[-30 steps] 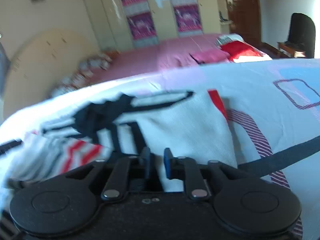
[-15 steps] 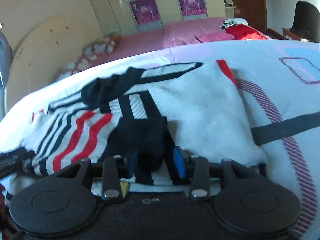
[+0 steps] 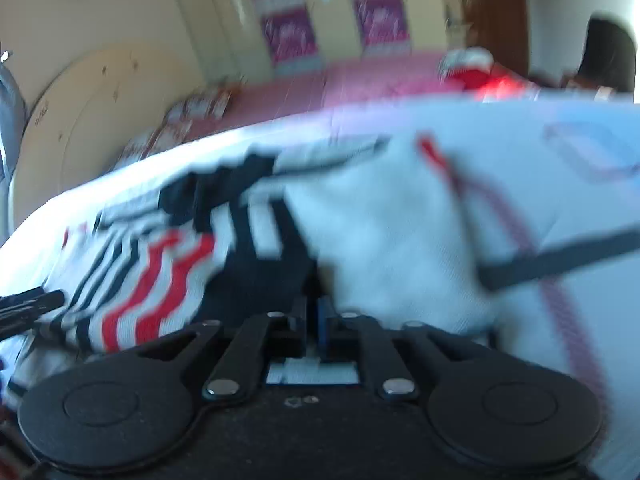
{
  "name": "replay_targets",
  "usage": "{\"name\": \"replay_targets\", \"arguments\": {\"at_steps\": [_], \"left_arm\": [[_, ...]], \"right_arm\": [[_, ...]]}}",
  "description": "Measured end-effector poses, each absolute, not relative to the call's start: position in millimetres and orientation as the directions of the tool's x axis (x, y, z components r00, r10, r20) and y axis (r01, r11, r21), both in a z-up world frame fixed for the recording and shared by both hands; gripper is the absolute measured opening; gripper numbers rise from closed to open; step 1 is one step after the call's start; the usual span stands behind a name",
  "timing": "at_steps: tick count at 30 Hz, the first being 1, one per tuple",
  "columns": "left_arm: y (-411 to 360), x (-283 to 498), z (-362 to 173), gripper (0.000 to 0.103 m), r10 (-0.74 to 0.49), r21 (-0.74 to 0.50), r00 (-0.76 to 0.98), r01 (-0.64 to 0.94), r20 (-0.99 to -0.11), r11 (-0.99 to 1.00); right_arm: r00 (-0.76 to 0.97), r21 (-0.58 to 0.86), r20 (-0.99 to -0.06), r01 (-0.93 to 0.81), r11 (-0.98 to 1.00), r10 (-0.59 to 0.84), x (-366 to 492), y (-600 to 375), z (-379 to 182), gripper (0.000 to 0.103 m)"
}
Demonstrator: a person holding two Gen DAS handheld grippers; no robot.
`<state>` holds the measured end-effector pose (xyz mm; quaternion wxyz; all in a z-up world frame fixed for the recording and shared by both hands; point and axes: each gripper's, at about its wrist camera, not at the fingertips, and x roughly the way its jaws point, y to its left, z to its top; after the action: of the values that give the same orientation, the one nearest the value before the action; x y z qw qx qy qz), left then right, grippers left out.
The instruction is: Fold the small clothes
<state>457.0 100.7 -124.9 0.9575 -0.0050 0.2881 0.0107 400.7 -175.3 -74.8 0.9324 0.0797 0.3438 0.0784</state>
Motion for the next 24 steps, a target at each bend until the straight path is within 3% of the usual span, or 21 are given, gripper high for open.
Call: {"name": "replay_targets", "arguments": {"at_steps": [3, 9, 10, 13, 15, 18, 21, 24], "left_arm": [[77.8, 482.2, -109.4, 0.056, -0.070, -0.043, 0.841, 0.056, -0.537, 0.998], [13.0, 536.2, -142.6, 0.058, -0.144, -0.050, 0.728, 0.149, -0.670, 0.988], [9.9, 534.0, -146.8, 0.064, -0.129, -0.037, 0.747, 0.139, -0.652, 0.990], [8.9, 524.5, -135.6, 0.064, -0.116, -0.043, 0.760, 0.115, -0.640, 0.992], [7.8, 514.6, -127.8, 0.065, -0.131, -0.043, 0.790, 0.131, -0.599, 0.990], [-3.2, 520.5, -140.1, 0.065, -0.157, -0.041, 0.746, 0.171, -0.647, 0.984], [-4.5, 520.3, -141.4, 0.070, -0.129, -0.028, 0.748, 0.146, -0.652, 0.989], [-5.2, 501.7, -122.1, 0.070, -0.129, -0.019, 0.810, 0.145, -0.573, 0.989]], "right_arm": [[0.764, 0.231, -0.588, -0.155, 0.960, 0.265, 413.7, -164.8, -65.6, 0.012], [0.688, 0.167, -0.638, -0.315, 0.934, 0.346, 448.8, -108.5, -86.6, 0.011], [0.664, 0.133, -0.678, -0.310, 0.941, 0.315, 453.3, -101.8, -96.0, 0.009], [0.680, 0.100, -0.669, -0.318, 0.943, 0.300, 446.4, -98.8, -90.3, 0.012], [0.725, 0.112, -0.605, -0.332, 0.937, 0.329, 438.2, -102.6, -79.7, 0.016], [0.705, 0.120, -0.619, -0.350, 0.929, 0.346, 445.7, -96.6, -84.0, 0.015], [0.685, 0.089, -0.656, -0.348, 0.933, 0.318, 455.5, -92.9, -98.6, 0.008], [0.705, 0.097, -0.626, -0.354, 0.930, 0.334, 446.6, -95.8, -82.7, 0.015]]}}
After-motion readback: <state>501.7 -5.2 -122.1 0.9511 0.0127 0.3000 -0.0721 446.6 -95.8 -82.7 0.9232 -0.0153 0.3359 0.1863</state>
